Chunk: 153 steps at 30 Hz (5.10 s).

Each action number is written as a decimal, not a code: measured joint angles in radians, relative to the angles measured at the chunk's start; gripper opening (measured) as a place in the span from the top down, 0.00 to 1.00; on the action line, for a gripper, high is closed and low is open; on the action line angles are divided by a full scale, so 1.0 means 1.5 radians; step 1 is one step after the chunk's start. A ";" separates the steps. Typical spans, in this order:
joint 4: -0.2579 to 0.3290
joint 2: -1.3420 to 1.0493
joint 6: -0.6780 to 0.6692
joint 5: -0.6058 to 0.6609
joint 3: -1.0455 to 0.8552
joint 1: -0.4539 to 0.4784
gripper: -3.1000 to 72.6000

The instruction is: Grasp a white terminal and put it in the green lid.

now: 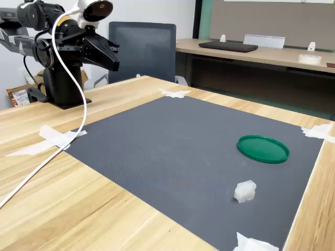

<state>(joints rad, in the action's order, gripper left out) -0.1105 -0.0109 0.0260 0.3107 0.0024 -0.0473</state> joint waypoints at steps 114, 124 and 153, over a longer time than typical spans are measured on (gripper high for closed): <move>-0.171 0.968 -0.128 0.215 0.638 0.000 0.36; -0.027 1.016 -0.346 0.311 0.735 0.001 0.36; 0.157 1.251 -0.771 0.423 1.062 0.131 0.36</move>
<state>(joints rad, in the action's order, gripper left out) 0.1242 1.8653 -1.1312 0.9450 1.5952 0.1491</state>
